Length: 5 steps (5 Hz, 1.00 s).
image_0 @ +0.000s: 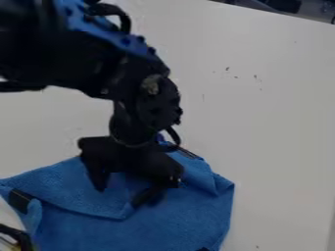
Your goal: Unfold the cloth from the right to left
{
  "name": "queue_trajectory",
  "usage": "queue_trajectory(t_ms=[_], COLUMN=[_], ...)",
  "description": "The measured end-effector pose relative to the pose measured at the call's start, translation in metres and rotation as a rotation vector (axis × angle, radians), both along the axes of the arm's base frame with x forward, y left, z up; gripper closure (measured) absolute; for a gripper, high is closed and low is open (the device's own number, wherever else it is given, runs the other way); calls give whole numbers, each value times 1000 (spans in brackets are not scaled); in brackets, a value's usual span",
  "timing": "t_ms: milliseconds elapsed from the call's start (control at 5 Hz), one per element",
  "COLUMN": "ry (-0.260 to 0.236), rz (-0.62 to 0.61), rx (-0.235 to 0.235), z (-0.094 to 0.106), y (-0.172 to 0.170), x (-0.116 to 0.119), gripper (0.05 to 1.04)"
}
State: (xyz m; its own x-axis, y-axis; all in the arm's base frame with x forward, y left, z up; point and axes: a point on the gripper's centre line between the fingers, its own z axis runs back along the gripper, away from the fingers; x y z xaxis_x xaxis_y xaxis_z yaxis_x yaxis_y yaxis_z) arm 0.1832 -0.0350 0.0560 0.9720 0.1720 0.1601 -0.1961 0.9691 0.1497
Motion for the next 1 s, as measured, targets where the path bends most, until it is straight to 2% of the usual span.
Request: queue_trajectory(t_ms=[400, 600, 800, 1000], ry=[-18, -35, -58, -55], rz=[-25, -32, -41, -28], rx=[-87, -109, -109, -109], z=[-42, -51, -52, -52], y=[-9, -8, -6, -1], x=[24, 30, 32, 32], gripper=[83, 82, 82, 82])
